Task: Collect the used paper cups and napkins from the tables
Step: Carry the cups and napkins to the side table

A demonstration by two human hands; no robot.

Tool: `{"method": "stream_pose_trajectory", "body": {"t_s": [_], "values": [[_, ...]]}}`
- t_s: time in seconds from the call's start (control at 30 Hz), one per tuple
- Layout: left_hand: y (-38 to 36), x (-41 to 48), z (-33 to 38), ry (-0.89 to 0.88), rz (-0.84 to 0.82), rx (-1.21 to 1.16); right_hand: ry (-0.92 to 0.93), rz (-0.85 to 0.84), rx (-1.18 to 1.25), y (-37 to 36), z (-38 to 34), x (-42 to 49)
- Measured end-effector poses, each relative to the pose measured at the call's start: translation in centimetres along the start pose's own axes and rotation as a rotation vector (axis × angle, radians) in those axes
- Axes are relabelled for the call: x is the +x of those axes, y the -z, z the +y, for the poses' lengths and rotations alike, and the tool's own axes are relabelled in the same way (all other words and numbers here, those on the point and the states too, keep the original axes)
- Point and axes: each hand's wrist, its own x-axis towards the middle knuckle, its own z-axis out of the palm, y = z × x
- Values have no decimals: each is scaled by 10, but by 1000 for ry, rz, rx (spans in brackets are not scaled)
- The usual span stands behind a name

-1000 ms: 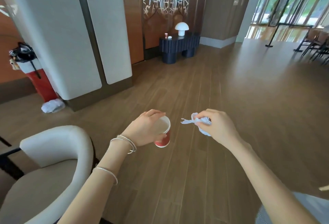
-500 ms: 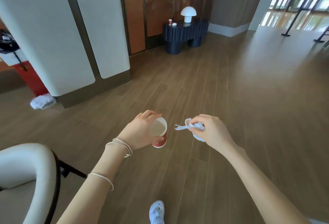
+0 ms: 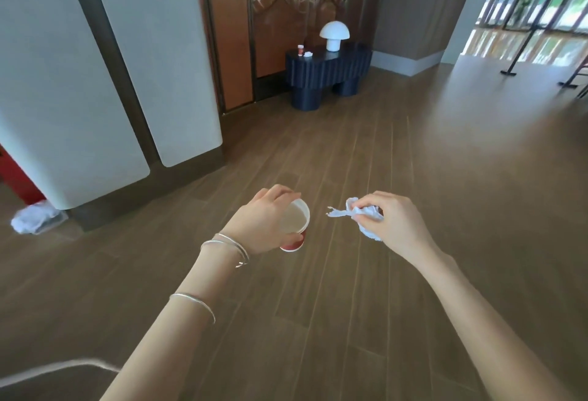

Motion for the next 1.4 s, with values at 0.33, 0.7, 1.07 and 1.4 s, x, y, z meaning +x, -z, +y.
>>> {"method": "stream_pose_trajectory", "body": {"t_s": [0.33,0.7,1.07,1.4], "values": [[-40,147,-88,123,-57,-90,-27,-98,73,-60,70,165],[-49,376,-159,183,-33,-77,53,-129,64,-79,136,409],[-82,542,-261,208,-126,-65,4,-197,59,-145,201,579],[-23,761,-359,69,-82,-55,-14,-48,30,-159,212,805]]}}
